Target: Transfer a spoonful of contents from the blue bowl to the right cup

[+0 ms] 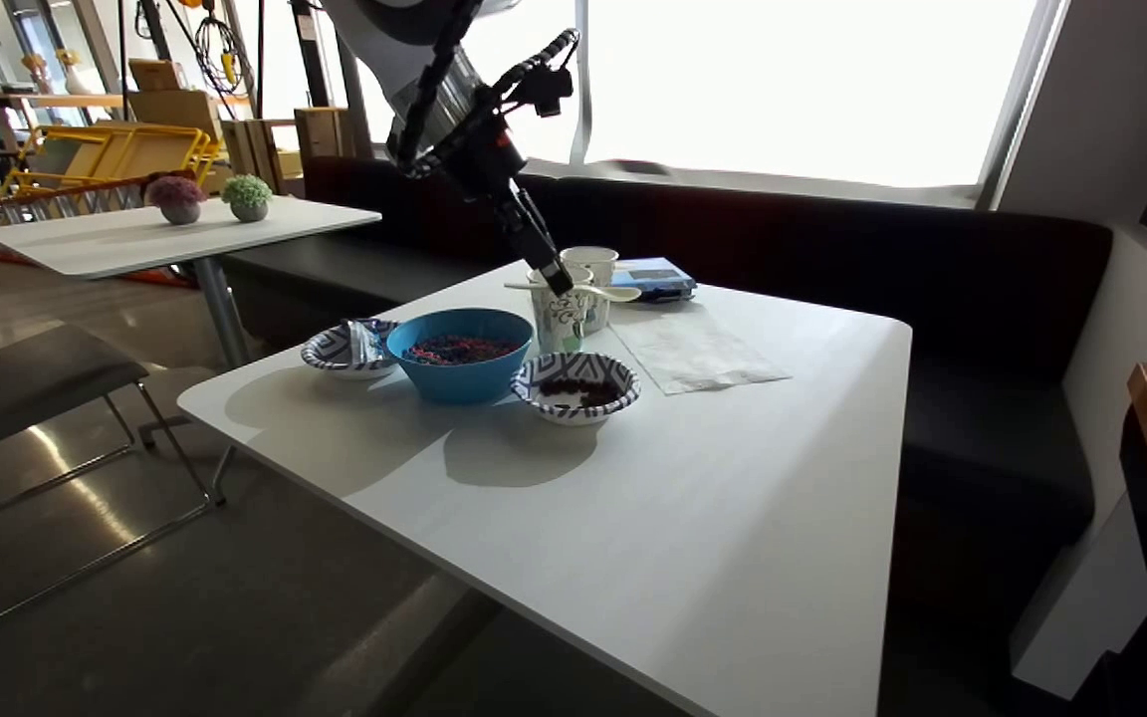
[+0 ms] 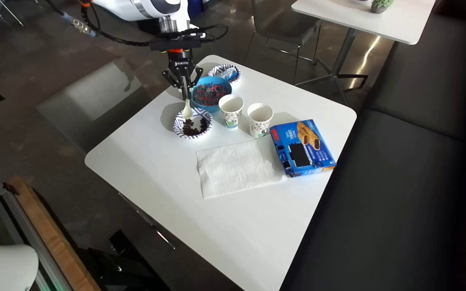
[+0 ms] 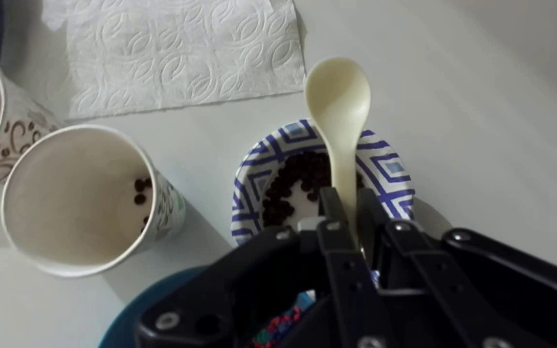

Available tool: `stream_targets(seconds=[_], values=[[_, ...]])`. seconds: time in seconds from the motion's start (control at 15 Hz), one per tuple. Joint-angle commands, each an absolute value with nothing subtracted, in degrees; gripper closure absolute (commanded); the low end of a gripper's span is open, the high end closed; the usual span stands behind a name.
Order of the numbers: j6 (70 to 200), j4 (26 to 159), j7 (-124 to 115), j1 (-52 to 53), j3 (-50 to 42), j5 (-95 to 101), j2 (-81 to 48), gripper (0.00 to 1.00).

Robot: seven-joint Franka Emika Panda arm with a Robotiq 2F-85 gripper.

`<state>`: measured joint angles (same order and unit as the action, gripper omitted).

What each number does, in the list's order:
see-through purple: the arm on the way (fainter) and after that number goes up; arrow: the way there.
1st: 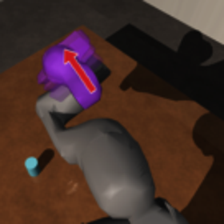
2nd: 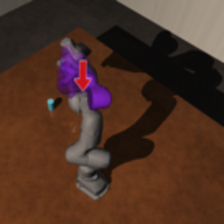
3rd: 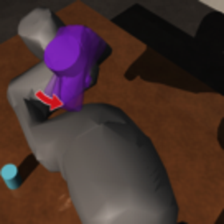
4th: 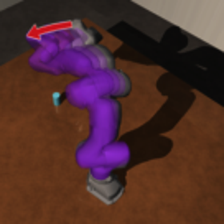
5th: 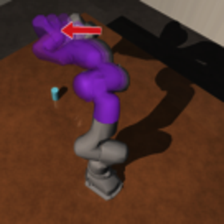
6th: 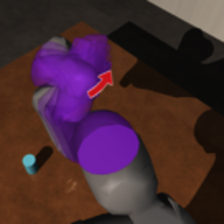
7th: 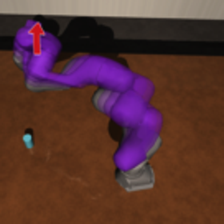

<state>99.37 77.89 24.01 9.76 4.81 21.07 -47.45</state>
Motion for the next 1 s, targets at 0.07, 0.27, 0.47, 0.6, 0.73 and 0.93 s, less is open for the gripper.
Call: stream_targets(seconds=[0.07,0.27,0.47,0.6,0.73,0.93], values=[[102.8,74.1,33.6,10.2,6.7,24.2,-48.5,0.97],[105.3,70.8,41.3,9.4,8.5,22.5,-49.7,0.97],[105.1,66.4,49.8,8.7,9.9,19.9,-52.1,0.97],[102.8,63.1,56.7,8.1,10.7,17.8,-54.3,0.97],[104.8,67.3,52.1,9.8,8.4,18.8,-51.2,0.87],[104.8,67.3,52.1,9.8,8.2,18.8,-51.1,0.87]])
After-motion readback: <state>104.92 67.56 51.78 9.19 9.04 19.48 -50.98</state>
